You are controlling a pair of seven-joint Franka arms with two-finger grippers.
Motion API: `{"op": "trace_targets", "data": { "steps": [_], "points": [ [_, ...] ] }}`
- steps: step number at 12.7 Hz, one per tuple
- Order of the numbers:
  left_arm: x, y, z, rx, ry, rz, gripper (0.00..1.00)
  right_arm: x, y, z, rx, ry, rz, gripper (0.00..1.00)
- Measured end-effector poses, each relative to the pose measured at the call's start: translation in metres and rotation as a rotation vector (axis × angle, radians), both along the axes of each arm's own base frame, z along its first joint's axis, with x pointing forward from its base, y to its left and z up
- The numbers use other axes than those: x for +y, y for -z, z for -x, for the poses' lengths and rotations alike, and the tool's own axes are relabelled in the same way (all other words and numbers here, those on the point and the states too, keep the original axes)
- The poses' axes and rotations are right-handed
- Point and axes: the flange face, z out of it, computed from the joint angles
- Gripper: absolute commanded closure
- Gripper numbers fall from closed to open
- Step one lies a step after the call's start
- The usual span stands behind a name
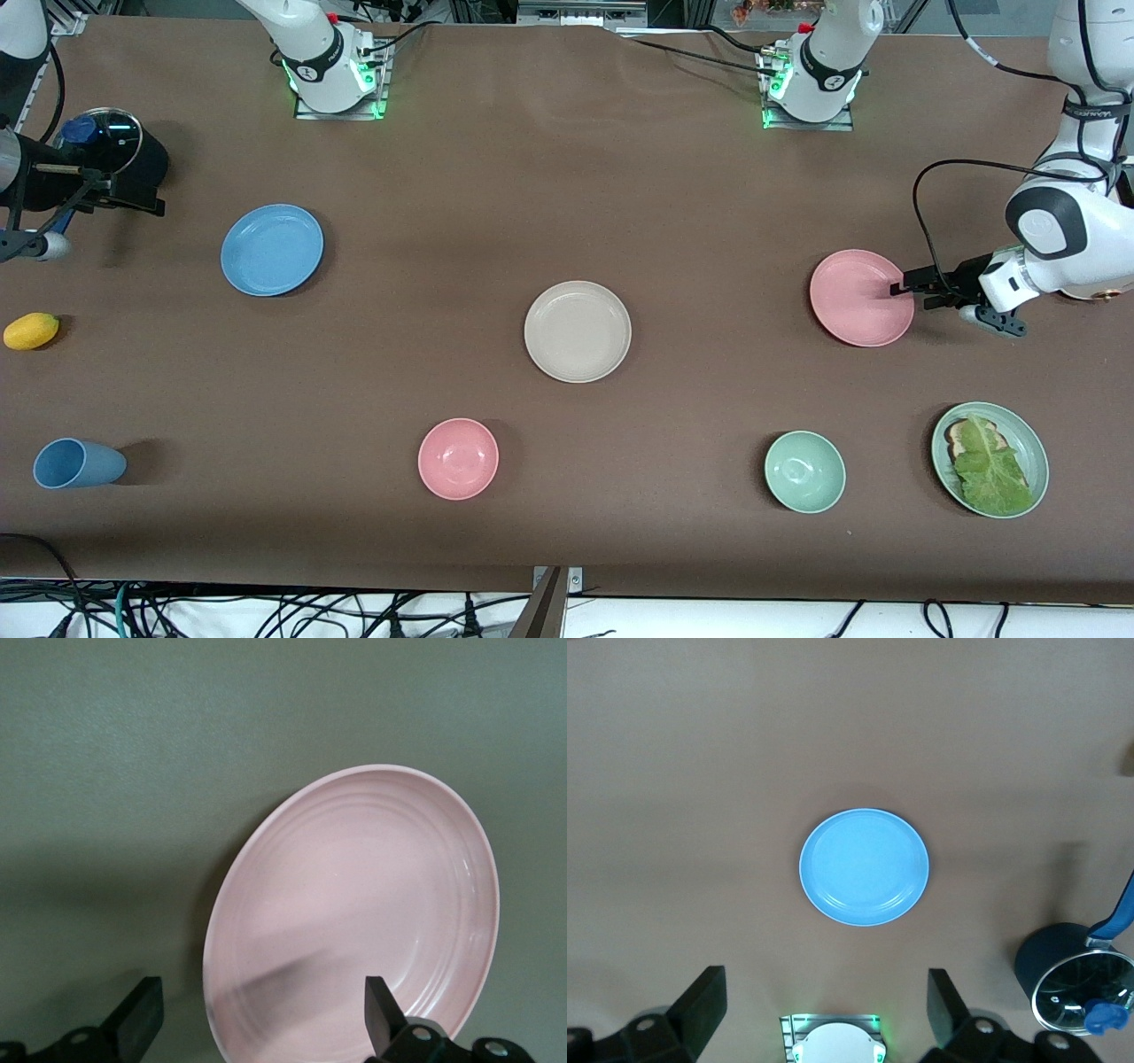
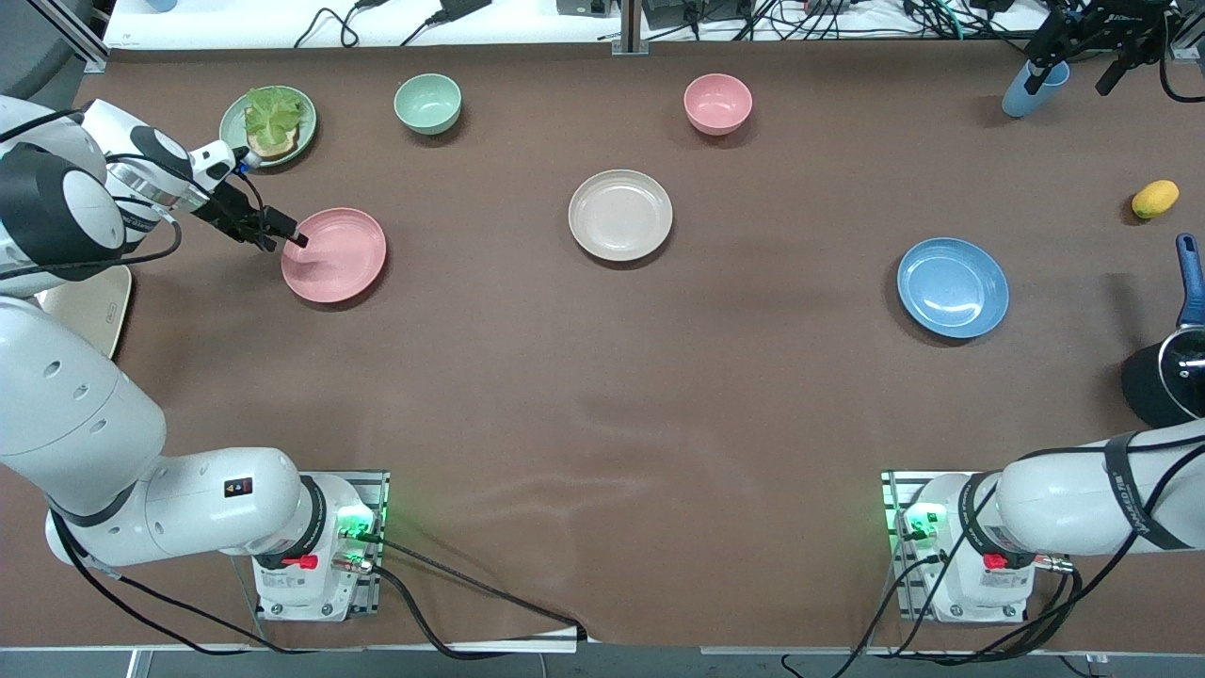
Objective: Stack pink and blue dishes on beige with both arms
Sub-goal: 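Close the left gripper on the pink plate rim and lift it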
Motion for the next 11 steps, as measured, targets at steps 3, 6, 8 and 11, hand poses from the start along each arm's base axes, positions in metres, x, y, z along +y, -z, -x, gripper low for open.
{"op": "trace_targets", "data": {
  "steps": [3, 6, 8, 11],
  "points": [
    [0.000, 0.009, 0.002, 0.001, 0.007, 0.004, 0.33, 0.000, 0.000, 0.000, 0.000, 0.000, 0.000, 0.00],
    [0.000, 0.013, 0.002, -0.012, 0.000, 0.017, 0.52, 0.000, 0.000, 0.000, 0.000, 0.000, 0.000, 0.00],
    [0.003, 0.020, 0.002, -0.035, 0.015, 0.009, 0.82, 0.000, 0.000, 0.000, 0.000, 0.000, 0.000, 0.00],
    [0.005, 0.023, 0.002, -0.066, 0.031, 0.018, 1.00, 0.000, 0.000, 0.000, 0.001, 0.000, 0.000, 0.00]
  ]
}}
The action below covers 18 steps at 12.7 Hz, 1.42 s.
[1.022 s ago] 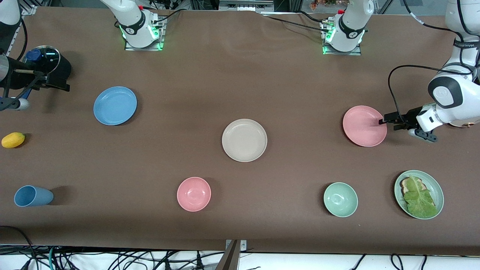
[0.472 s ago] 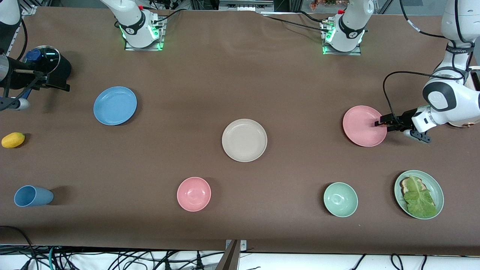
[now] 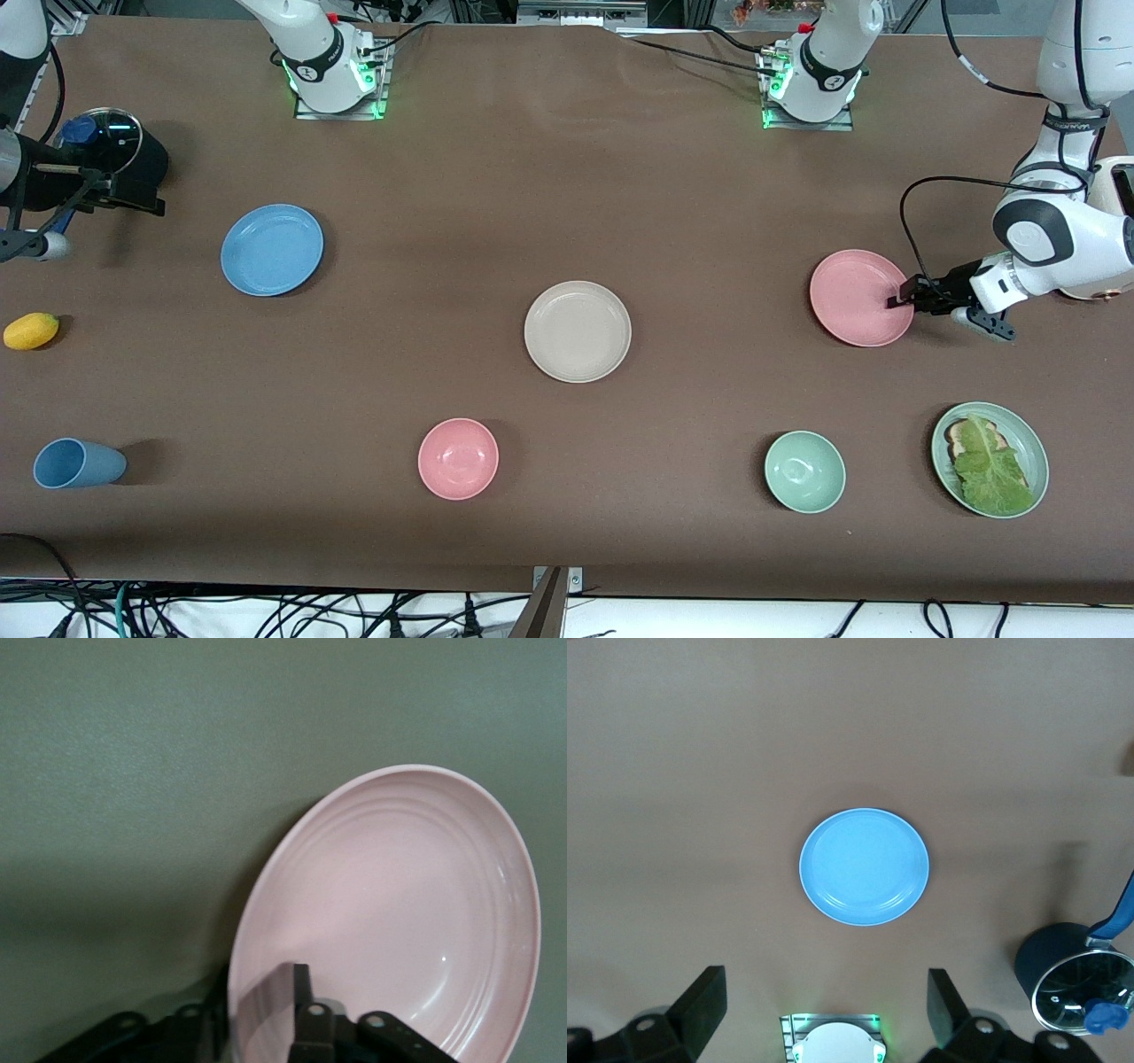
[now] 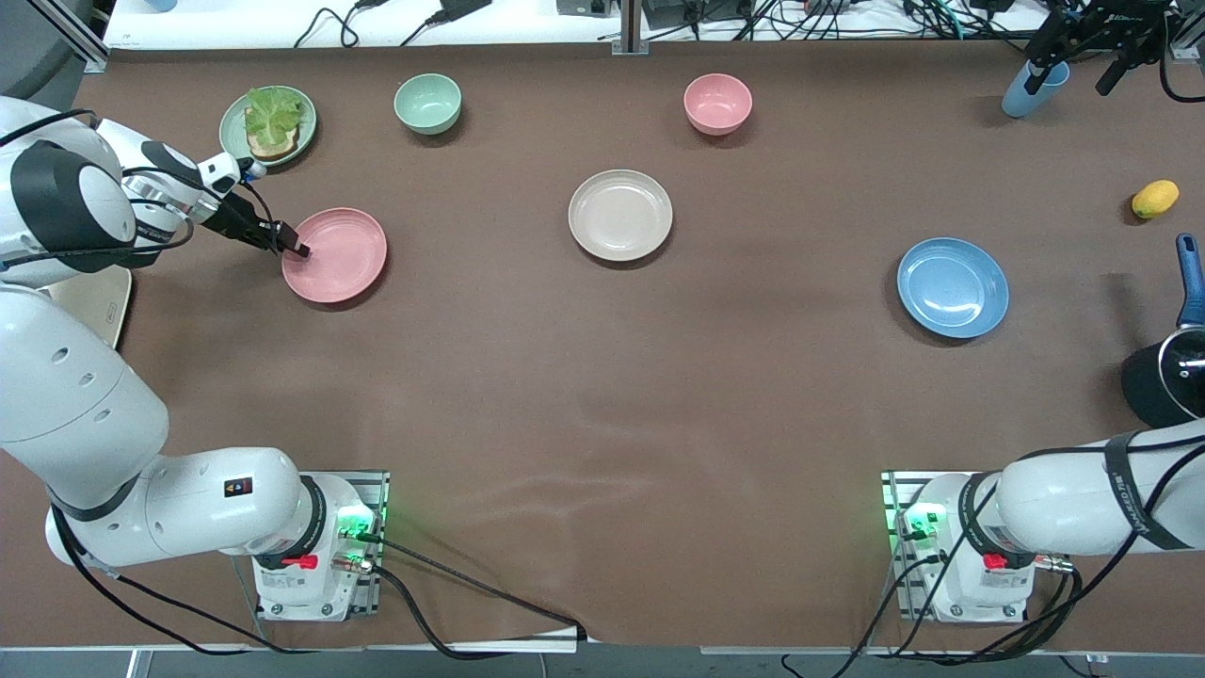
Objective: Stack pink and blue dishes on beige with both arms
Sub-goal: 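Close the left gripper on the pink plate rim and lift it, then carry the pink plate with the left gripper over the beige plate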
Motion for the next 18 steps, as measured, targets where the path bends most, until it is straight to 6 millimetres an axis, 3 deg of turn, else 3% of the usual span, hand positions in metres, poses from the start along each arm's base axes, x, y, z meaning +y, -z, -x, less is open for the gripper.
{"op": "trace_targets", "data": {
  "steps": [7, 10, 12, 15, 18],
  "points": [
    [0.000, -0.011, -0.011, -0.031, 0.024, 0.008, 1.00, 0.000, 0.000, 0.000, 0.000, 0.000, 0.000, 0.00],
    [-0.004, -0.043, -0.032, -0.077, 0.054, -0.011, 1.00, 0.000, 0.000, 0.000, 0.001, 0.000, 0.000, 0.00],
    [-0.012, -0.077, -0.041, -0.044, 0.054, -0.013, 1.00, 0.000, 0.000, 0.000, 0.001, 0.000, 0.000, 0.00],
    [-0.037, -0.124, -0.054, -0.016, 0.026, 0.001, 1.00, 0.000, 0.000, 0.000, 0.001, 0.000, 0.000, 0.00],
    [-0.096, -0.147, -0.067, 0.024, -0.025, 0.005, 1.00, 0.000, 0.000, 0.000, 0.001, 0.000, 0.000, 0.00]
  ]
}}
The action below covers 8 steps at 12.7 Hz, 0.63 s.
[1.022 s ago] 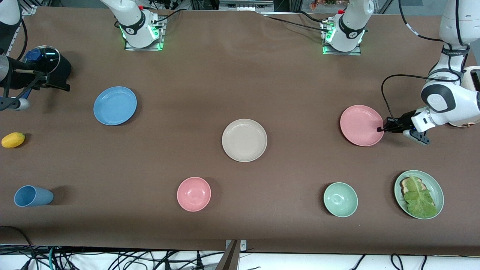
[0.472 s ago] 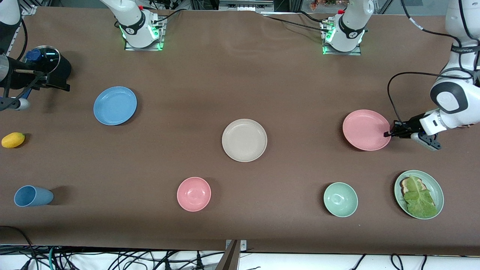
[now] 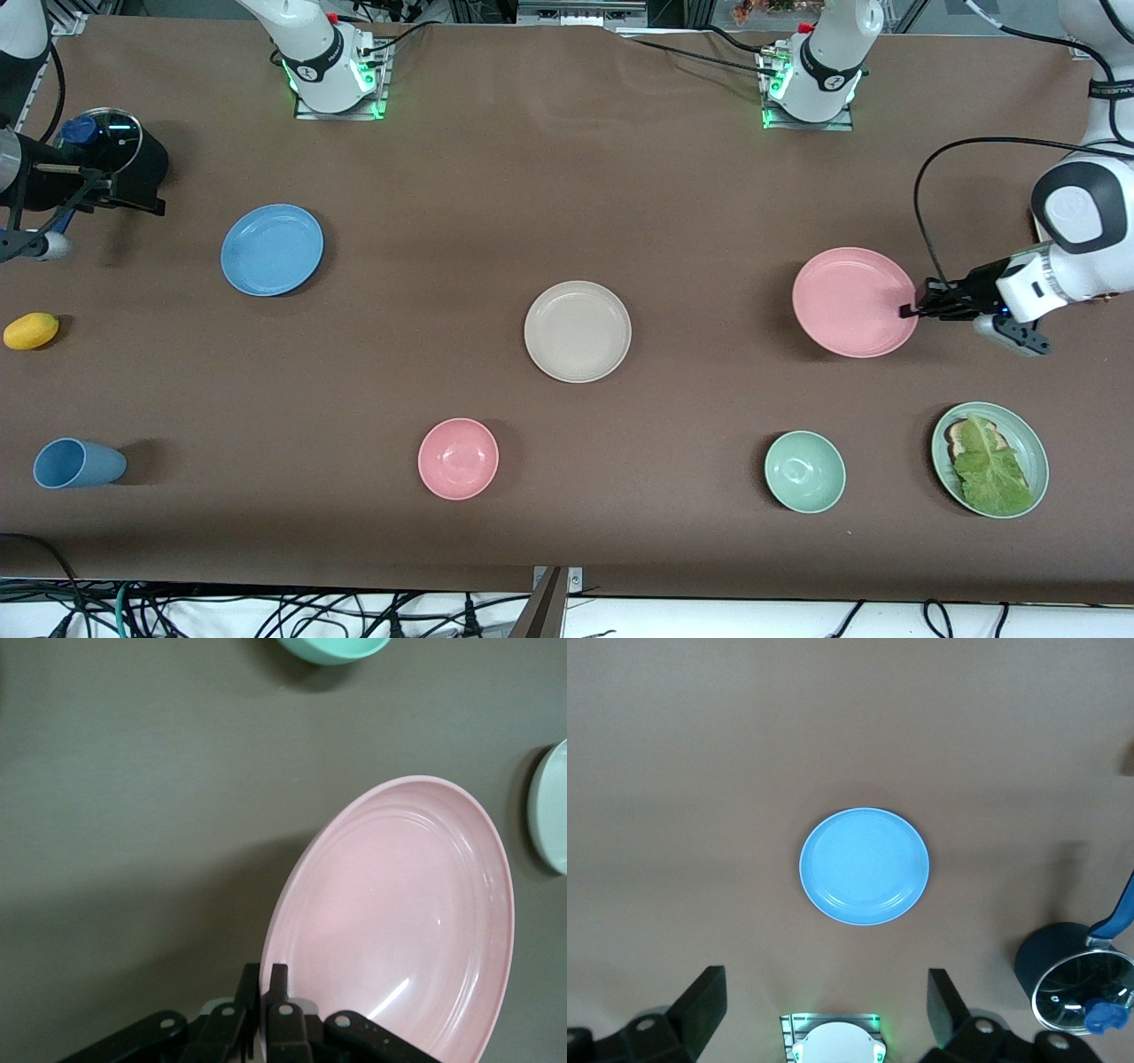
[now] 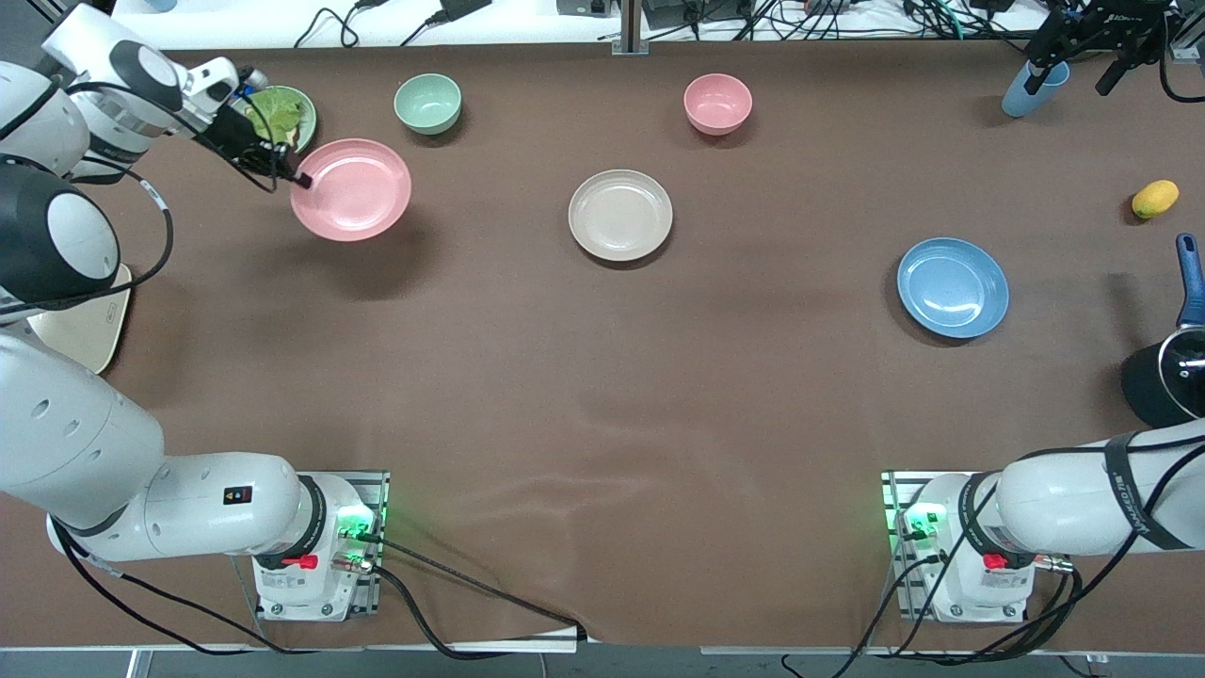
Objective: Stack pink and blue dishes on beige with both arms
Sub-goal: 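Carry the pink plate with the left gripper over the beige plate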
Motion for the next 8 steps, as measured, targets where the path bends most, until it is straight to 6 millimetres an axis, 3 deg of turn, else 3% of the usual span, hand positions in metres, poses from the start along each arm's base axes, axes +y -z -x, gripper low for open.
{"op": "trace_targets", "data": {
  "steps": [5, 8],
  "points": [
    [-0.147, -0.049, -0.008, 0.105, -0.106, -0.086, 1.00, 0.000, 0.000, 0.000, 0.000, 0.000, 0.000, 0.00],
    [-0.214, -0.076, -0.004, 0.132, -0.183, -0.093, 1.00, 0.000, 0.000, 0.000, 0.001, 0.000, 0.000, 0.00]
  ]
}}
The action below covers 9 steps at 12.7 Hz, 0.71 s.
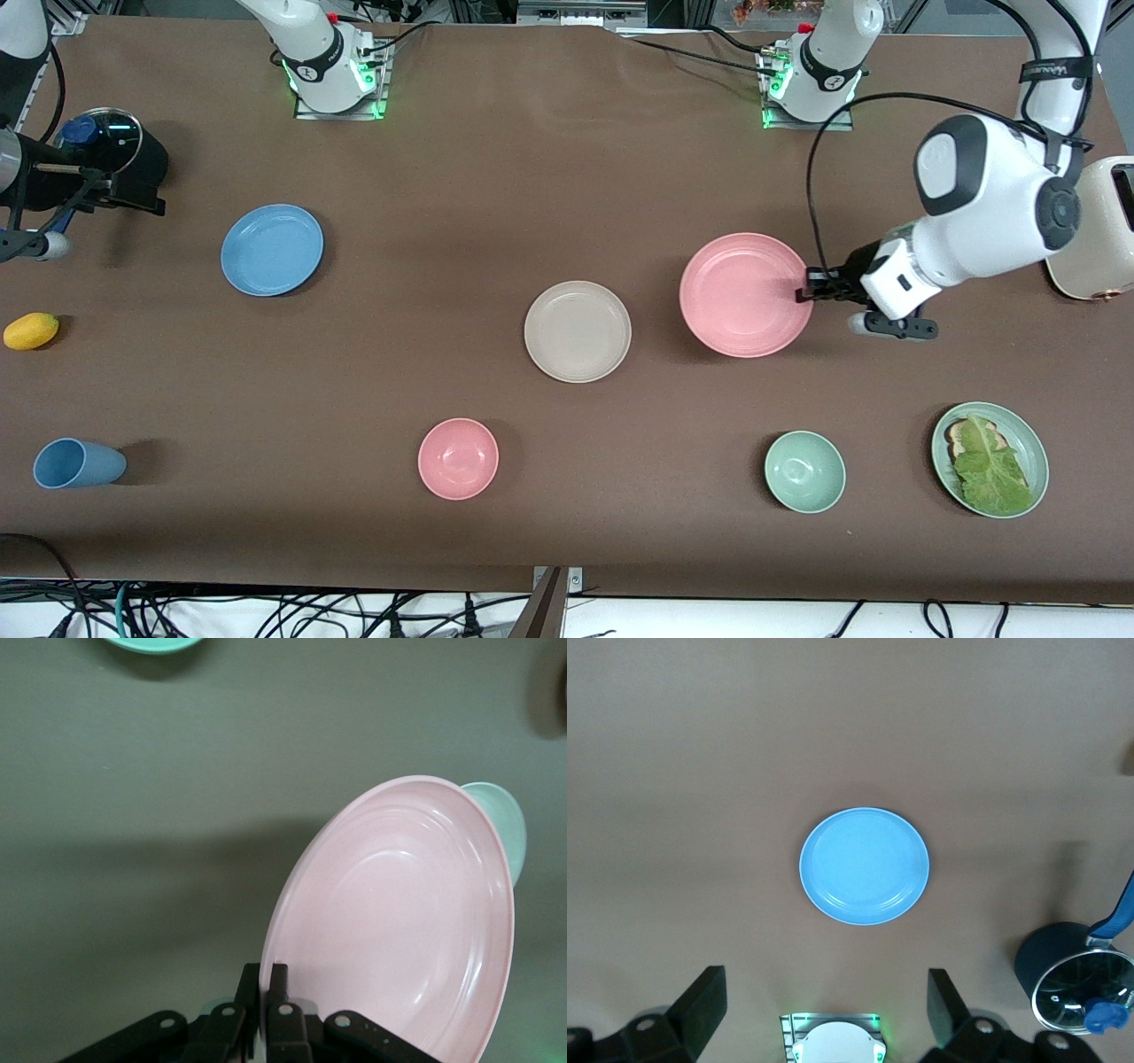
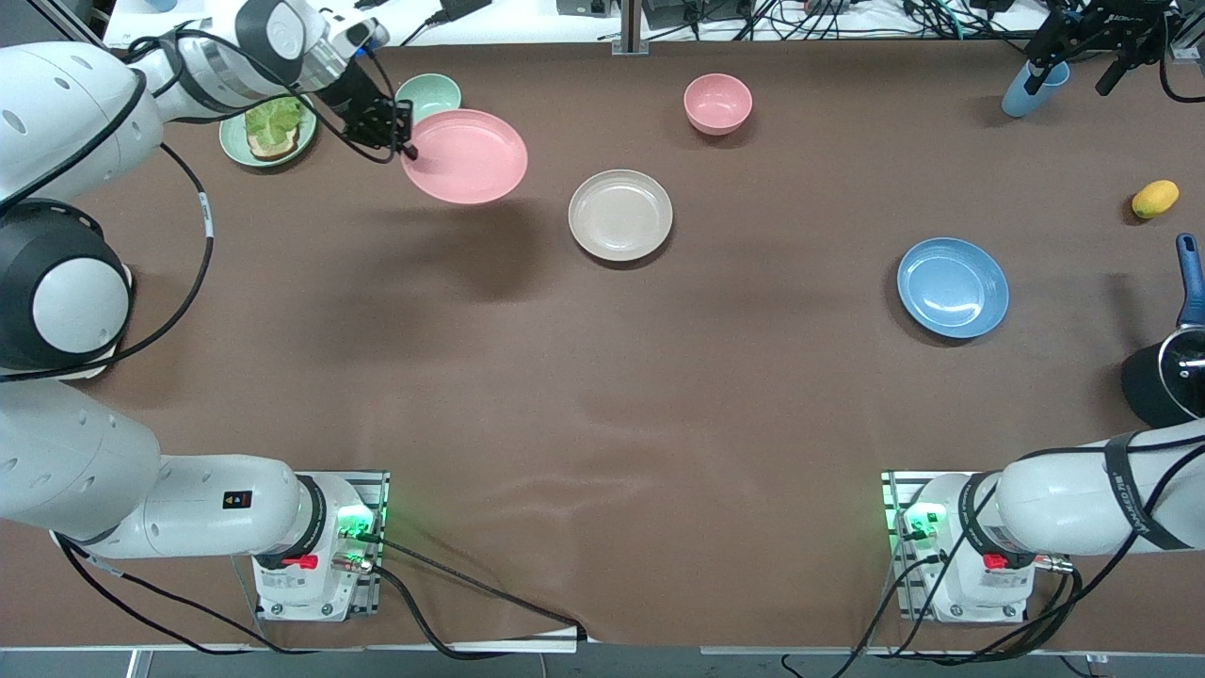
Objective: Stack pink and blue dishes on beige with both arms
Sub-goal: 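Carry the pink plate with the left gripper over the beige plate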
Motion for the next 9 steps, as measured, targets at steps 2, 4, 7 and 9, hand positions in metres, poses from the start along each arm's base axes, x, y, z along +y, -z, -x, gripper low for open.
{"op": "trace_targets", "data": {
  "steps": [2, 4, 7, 9],
  "points": [
    [-0.032, -0.005, 0.004, 0.011, -0.030, -0.037, 1.00, 0.000, 0.000, 0.000, 0.000, 0.000, 0.000, 0.00],
    [-0.069, -0.004, 0.008, 0.004, -0.073, -0.090, 1.00, 0.000, 0.000, 0.000, 0.001, 0.000, 0.000, 0.00],
    [-0.132, 0.013, 0.018, -0.008, -0.137, -0.103, 1.00, 0.000, 0.000, 0.000, 0.001, 0.000, 0.000, 0.00],
    [-0.160, 0.030, 0.024, -0.004, -0.166, -0.110, 1.00, 0.000, 0.000, 0.000, 0.001, 0.000, 0.000, 0.00]
  ]
}}
